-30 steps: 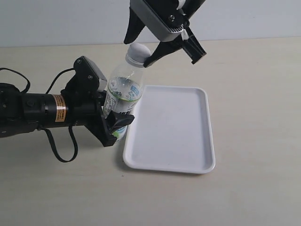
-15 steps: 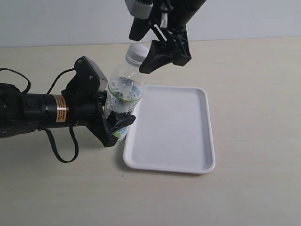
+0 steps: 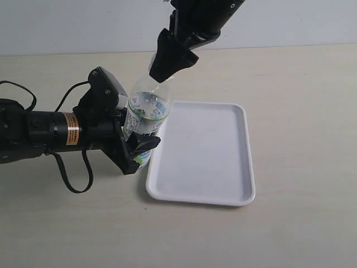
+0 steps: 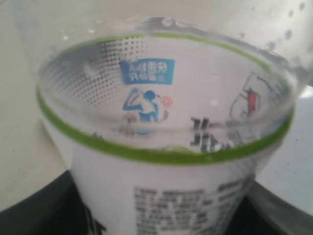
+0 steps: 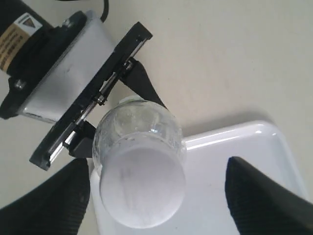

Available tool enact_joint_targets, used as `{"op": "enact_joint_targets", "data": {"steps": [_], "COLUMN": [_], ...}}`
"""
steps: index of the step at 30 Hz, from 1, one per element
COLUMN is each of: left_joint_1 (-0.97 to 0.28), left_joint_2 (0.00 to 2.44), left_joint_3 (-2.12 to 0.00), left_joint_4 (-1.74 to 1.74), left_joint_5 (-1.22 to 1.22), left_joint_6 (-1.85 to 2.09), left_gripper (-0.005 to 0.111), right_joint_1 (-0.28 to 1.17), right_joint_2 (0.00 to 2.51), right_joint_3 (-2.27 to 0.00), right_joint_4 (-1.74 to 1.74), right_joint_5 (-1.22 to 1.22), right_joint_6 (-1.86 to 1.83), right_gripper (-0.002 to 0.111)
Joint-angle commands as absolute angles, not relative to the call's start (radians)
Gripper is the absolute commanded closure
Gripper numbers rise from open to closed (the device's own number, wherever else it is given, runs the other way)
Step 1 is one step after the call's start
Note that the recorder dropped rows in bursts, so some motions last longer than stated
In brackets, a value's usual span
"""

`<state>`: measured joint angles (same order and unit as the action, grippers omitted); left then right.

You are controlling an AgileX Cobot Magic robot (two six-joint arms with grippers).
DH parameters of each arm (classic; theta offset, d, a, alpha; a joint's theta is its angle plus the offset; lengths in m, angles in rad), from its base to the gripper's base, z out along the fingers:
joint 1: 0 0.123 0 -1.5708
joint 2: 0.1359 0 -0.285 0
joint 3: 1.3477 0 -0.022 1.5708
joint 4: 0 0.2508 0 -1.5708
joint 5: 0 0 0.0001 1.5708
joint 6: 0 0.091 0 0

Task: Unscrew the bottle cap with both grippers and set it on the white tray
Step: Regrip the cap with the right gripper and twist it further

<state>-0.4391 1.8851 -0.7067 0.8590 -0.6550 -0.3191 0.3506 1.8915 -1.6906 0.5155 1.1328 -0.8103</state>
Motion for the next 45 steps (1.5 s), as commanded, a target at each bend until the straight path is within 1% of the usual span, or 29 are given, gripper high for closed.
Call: {"op": "enact_joint_targets", "data": {"steps": [1, 14, 18, 21, 24, 26, 29, 31, 37, 45], "left_joint_1": [-0.441, -0.441, -0.441, -0.441, -0.441, -0.441, -0.441, -0.441, -0.441, -0.441], "left_joint_2": [1.867, 1.867, 1.867, 1.867, 1.867, 1.867, 1.867, 1.867, 1.867, 1.867], "left_joint_3": [-0.712, -0.712, -0.712, -0.712, -0.712, -0.712, -0.712, -0.712, -0.712, -0.712], "left_joint_4": [0.847, 0.841, 0.841, 0.841, 0.841, 0.841, 0.841, 0.841, 0.841, 0.841], "left_joint_5": [-0.685, -0.685, -0.685, -0.685, -0.685, -0.685, -0.685, -0.685, -0.685, -0.685], "left_joint_6": [-0.318, -0.318, -0.318, -0.318, -0.318, -0.318, -0.318, -0.318, -0.322, -0.322], "left_gripper": [0.107, 0.107, 0.107, 0.107, 0.107, 0.107, 0.107, 0.107, 0.107, 0.107], "right_joint_1": [0.350, 0.350, 0.350, 0.350, 0.350, 0.350, 0.350, 0.350, 0.350, 0.350], "right_joint_2": [1.885, 1.885, 1.885, 1.885, 1.885, 1.885, 1.885, 1.885, 1.885, 1.885], "right_joint_3": [-1.694, -1.694, -1.694, -1.694, -1.694, -1.694, -1.694, -1.694, -1.694, -1.694], "right_joint_4": [0.523, 0.523, 0.523, 0.523, 0.523, 0.523, 0.523, 0.519, 0.517, 0.523], "right_joint_5": [1.137, 1.137, 1.137, 1.141, 1.145, 1.151, 1.162, 1.162, 1.160, 1.152], "right_joint_6": [-0.658, -0.463, -0.432, -0.432, -0.432, -0.432, -0.443, -0.450, -0.589, -0.978], "right_gripper": [0.035, 0.035, 0.039, 0.047, 0.059, 0.070, 0.091, 0.108, 0.108, 0.108]}}
